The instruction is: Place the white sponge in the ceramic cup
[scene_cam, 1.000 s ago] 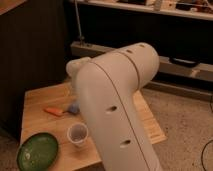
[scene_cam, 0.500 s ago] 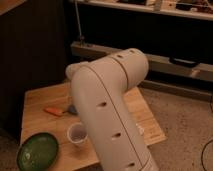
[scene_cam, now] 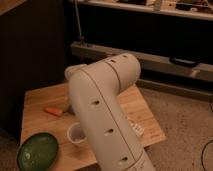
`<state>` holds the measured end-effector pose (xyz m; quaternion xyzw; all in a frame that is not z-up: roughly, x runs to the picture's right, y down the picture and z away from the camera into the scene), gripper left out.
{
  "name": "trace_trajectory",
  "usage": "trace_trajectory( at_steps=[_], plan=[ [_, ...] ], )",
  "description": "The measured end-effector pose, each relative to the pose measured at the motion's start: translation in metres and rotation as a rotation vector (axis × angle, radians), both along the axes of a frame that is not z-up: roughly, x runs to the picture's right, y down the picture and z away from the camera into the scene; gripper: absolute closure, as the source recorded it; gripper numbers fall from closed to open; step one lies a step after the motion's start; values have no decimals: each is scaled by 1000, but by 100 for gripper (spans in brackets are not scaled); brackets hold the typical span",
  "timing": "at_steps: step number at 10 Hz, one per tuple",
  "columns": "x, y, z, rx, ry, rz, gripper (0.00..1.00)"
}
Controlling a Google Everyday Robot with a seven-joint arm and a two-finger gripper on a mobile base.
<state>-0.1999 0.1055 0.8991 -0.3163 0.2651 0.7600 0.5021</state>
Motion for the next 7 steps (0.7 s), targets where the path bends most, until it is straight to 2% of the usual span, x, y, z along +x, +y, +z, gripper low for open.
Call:
trace_trajectory(
  at_steps=[4,5,7],
  plan=[
    [-10,10,3,-7,-17,-40,37],
    [-11,13,3,-9,-19,-47,44],
    [-12,17,1,-14,-24,-57,66]
  ],
)
